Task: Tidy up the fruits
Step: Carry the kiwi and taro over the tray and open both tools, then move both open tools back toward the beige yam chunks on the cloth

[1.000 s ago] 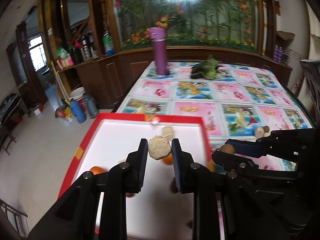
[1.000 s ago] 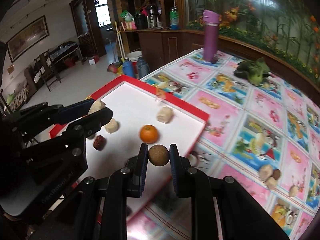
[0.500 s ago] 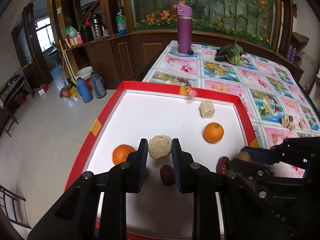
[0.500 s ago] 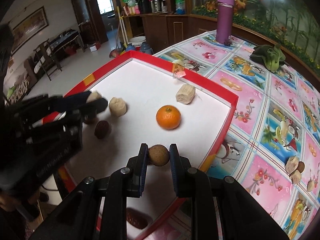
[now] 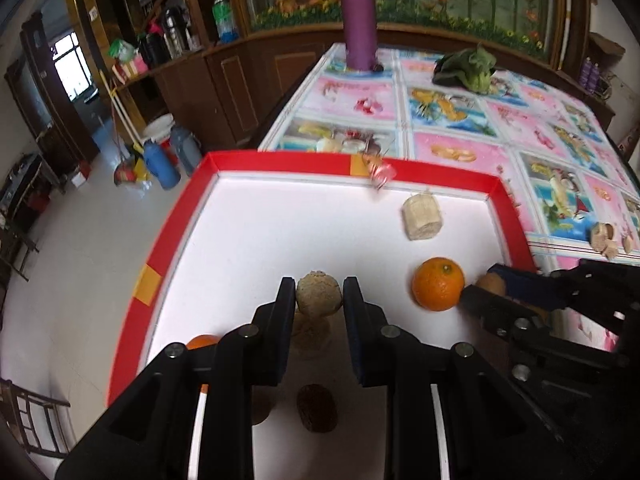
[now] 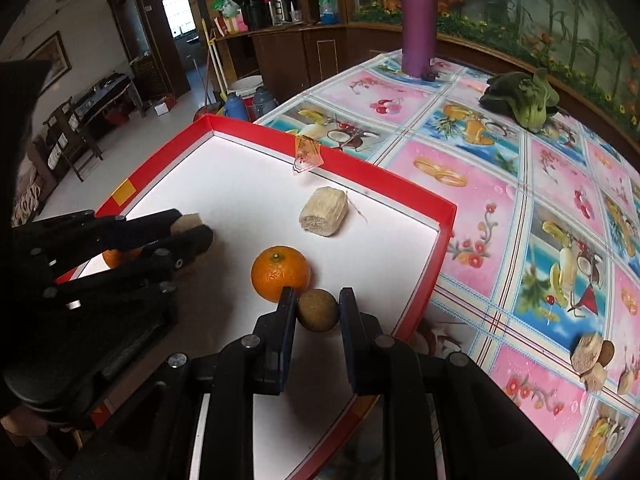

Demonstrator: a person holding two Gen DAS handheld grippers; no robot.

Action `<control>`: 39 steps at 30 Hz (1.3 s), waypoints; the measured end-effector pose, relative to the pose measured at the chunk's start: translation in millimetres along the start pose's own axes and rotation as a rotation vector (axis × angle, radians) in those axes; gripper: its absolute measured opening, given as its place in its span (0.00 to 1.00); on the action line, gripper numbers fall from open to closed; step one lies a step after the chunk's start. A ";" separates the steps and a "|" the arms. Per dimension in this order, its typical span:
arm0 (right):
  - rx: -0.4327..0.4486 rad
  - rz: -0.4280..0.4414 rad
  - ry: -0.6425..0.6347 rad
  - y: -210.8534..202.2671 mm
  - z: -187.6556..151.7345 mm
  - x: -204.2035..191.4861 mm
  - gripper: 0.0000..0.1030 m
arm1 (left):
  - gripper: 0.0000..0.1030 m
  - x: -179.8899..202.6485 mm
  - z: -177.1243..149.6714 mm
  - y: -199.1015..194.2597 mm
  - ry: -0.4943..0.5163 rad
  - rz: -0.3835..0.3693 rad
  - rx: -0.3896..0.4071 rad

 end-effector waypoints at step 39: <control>0.156 -0.108 0.207 -147.5 -87.7 181.1 0.36 | 0.47 187.7 13.6 -96.1 0.255 -0.123 0.149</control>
Point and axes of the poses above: each gripper's, at about its wrist camera, not at the fingertips, and y roughly the way its jaws point, x to its right, z to its top, the point moved 9 cm from there along y, roughly the way its jaws point, and after that the axes turned 9 degrees about z, right-handed, at the moved point
